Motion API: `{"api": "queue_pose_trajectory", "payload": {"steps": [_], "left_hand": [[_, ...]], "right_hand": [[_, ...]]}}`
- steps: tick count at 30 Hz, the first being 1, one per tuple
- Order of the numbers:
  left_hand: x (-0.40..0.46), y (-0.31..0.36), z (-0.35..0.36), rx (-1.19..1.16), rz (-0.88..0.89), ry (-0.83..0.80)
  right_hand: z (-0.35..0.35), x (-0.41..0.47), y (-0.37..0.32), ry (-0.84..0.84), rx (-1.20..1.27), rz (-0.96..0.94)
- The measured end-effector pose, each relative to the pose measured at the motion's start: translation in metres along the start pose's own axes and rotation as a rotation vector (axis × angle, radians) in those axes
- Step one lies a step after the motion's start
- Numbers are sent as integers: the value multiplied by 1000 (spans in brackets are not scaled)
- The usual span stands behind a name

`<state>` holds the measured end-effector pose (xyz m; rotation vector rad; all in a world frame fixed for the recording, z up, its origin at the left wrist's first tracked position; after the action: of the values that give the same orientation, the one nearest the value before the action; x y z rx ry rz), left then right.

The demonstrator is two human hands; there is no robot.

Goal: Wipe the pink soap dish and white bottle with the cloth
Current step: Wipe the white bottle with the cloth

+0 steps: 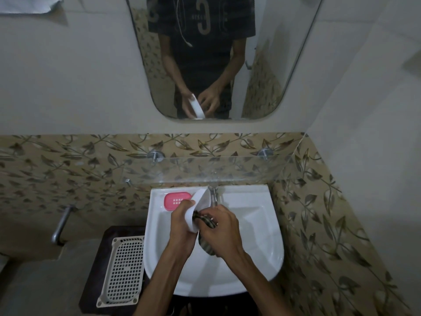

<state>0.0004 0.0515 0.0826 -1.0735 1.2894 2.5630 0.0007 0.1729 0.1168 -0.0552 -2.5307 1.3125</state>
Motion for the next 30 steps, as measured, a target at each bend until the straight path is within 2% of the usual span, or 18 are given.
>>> {"api": "queue_pose_trajectory", "payload": {"steps": [4, 11, 15, 19, 23, 27, 30], "left_hand": [[-4, 11, 10, -9, 28, -22], [-10, 21, 23, 9, 58, 12], [-12, 22, 21, -10, 39, 1], [-20, 29, 31, -11, 64, -78], [-19, 31, 29, -36, 71, -84], [-25, 30, 38, -15, 78, -112], [-20, 33, 35, -17, 74, -40]], "right_hand": [[-11, 15, -3, 71, -33, 11], [-19, 26, -5, 78, -29, 49], [-23, 27, -20, 60, -5, -68], [-41, 45, -27, 195, -104, -172], [-27, 36, -30, 33, -90, -216], [-44, 49, -27, 199, -114, -218], [-24, 27, -32, 30, 24, -166]]}}
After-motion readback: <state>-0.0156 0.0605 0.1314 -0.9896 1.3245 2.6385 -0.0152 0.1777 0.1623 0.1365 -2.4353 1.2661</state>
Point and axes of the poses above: each hand's wrist, its own x-axis towards the middle knuckle, its own z-axis out of the palm, y = z × x, the point moved 8 cm from there along x, towards the middle knuckle, and after that the axes turned 13 degrees about y, right-handed, at the moved point
